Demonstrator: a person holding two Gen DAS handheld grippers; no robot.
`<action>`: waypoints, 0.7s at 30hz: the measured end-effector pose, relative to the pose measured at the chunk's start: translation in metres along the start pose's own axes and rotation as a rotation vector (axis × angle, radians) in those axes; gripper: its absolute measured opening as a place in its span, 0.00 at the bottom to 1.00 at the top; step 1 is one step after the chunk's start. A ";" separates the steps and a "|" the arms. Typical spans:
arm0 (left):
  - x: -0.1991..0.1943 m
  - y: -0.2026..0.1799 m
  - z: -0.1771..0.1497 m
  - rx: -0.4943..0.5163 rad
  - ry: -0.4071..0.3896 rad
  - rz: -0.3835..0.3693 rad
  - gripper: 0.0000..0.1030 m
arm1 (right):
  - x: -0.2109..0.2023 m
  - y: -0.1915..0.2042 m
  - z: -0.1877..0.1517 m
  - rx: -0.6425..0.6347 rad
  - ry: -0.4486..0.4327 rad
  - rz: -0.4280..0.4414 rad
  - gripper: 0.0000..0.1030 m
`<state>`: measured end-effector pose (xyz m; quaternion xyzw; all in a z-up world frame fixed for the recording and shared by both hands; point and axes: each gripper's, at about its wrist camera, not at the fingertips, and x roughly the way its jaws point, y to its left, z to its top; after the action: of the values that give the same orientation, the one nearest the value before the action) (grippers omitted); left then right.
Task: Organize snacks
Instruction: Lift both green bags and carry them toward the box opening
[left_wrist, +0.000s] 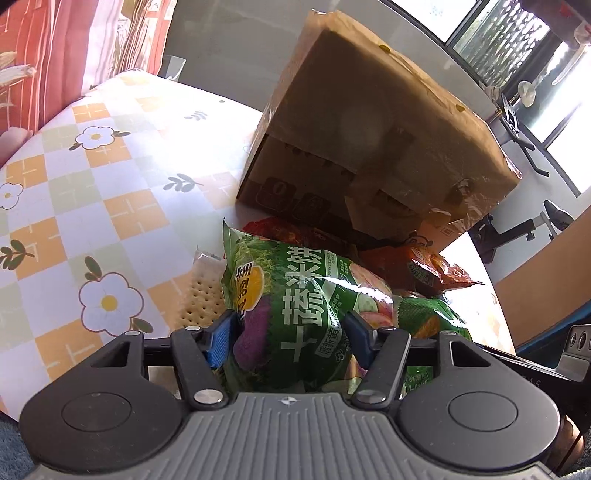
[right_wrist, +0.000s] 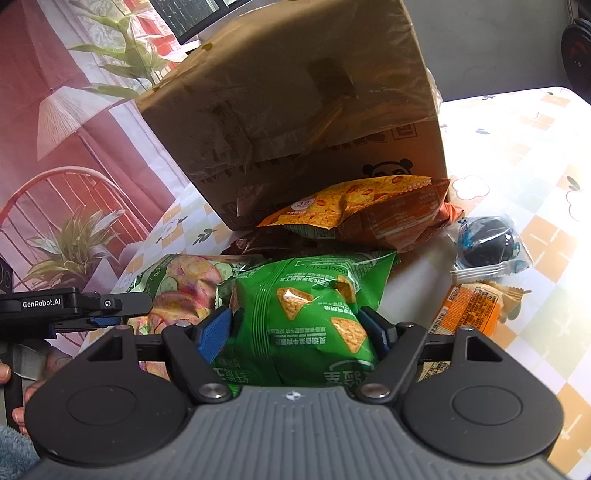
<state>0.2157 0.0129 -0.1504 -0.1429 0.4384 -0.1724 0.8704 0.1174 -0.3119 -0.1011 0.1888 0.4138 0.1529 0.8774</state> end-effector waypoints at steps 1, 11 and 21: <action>-0.005 -0.001 0.001 0.009 -0.016 0.010 0.63 | -0.001 0.003 0.000 -0.012 -0.004 0.002 0.73; -0.054 -0.014 0.014 0.085 -0.173 0.026 0.62 | -0.028 0.028 0.013 -0.122 -0.123 0.046 0.73; -0.084 -0.030 0.029 0.105 -0.325 0.029 0.62 | -0.060 0.045 0.026 -0.216 -0.270 0.096 0.73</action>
<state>0.1870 0.0249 -0.0621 -0.1167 0.2844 -0.1571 0.9385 0.0964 -0.3025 -0.0251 0.1317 0.2638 0.2114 0.9319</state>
